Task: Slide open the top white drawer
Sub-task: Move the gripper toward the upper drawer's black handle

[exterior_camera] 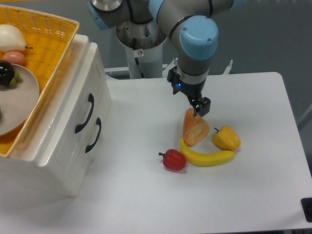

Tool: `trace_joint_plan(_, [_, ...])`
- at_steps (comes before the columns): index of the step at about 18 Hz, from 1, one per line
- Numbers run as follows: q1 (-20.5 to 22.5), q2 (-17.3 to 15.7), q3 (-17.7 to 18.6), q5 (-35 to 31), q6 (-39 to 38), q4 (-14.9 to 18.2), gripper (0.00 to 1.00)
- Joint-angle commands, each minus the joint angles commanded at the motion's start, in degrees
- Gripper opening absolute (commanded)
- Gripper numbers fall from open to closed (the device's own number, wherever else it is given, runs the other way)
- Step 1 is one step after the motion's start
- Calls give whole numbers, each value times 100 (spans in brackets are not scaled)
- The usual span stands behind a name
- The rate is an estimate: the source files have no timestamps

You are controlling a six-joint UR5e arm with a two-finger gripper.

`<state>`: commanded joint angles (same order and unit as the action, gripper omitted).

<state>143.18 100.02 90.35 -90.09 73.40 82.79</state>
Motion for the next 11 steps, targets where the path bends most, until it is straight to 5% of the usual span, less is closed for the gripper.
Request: trace_joint_plan(11, [-404, -17, 9, 1019, -2803, 35, 100])
